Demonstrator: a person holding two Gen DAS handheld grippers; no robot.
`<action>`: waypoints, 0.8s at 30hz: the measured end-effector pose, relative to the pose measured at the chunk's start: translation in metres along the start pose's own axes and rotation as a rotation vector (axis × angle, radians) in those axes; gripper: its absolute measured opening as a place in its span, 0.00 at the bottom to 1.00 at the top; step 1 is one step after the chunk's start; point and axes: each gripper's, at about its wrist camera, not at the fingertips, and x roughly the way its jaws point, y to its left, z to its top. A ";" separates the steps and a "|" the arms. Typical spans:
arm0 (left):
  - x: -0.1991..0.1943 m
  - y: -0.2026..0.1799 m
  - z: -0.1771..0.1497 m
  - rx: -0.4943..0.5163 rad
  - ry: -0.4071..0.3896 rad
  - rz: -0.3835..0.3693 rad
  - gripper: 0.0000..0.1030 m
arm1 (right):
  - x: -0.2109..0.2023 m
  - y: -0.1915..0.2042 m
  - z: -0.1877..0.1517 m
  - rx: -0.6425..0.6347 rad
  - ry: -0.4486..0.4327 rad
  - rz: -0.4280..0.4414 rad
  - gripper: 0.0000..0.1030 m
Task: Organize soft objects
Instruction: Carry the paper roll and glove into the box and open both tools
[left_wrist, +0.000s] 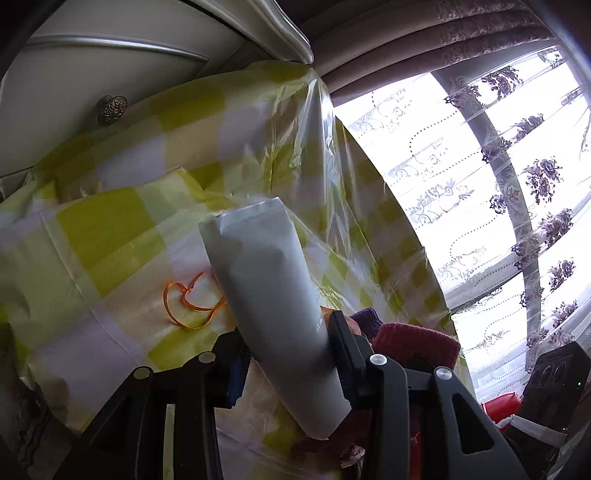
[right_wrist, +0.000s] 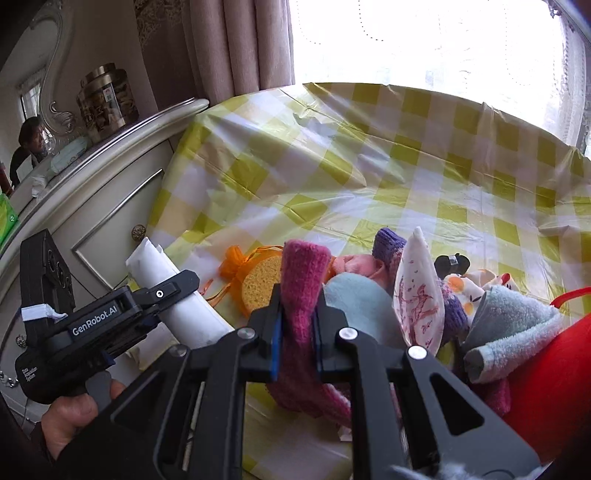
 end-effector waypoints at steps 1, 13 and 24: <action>-0.002 0.000 -0.002 0.003 0.000 -0.005 0.40 | -0.008 -0.001 -0.005 0.006 -0.005 0.008 0.16; -0.026 -0.018 -0.031 0.062 0.042 -0.058 0.40 | -0.082 -0.015 -0.063 0.052 -0.009 0.053 0.16; -0.034 -0.066 -0.084 0.164 0.160 -0.147 0.40 | -0.136 -0.067 -0.101 0.185 -0.021 -0.022 0.16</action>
